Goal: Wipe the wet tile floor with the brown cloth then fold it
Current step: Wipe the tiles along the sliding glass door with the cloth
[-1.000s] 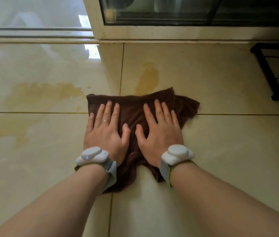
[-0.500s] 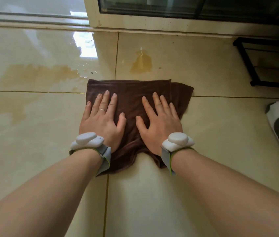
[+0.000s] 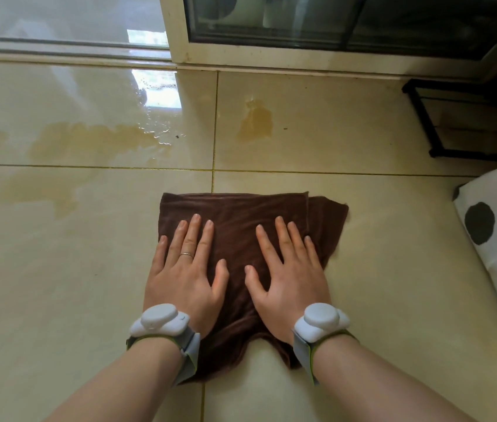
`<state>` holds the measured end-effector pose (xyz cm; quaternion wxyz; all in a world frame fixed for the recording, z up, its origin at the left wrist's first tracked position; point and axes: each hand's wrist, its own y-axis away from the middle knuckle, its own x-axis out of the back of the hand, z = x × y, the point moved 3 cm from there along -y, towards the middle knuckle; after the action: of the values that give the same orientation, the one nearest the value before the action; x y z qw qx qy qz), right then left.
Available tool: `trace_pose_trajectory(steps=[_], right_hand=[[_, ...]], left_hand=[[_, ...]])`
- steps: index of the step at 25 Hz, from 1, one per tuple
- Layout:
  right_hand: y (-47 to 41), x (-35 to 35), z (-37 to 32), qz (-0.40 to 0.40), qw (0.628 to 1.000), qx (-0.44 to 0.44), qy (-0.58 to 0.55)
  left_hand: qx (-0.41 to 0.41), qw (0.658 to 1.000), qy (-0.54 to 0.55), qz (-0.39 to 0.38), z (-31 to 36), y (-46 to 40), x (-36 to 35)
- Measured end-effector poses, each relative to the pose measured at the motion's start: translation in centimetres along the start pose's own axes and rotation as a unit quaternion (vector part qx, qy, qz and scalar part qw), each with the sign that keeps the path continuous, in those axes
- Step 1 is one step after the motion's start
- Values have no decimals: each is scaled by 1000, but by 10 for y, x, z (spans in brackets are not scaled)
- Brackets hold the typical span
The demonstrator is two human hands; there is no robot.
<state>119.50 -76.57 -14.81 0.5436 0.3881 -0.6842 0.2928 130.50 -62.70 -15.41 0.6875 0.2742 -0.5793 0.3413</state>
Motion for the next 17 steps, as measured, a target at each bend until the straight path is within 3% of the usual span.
trace_pose_trajectory(steps=[4,13,17], right_hand=[[-28,3,9,4,1000,17,1],[-203,11,40,16,1000,21,15],[-238,12,43,17,1000,23,5]], left_hand=[[-1,1000,-11,3,5,-25,1],[62,998,-5,25,35,-190,-8],[77,997,-4,19,39,-220,-6]])
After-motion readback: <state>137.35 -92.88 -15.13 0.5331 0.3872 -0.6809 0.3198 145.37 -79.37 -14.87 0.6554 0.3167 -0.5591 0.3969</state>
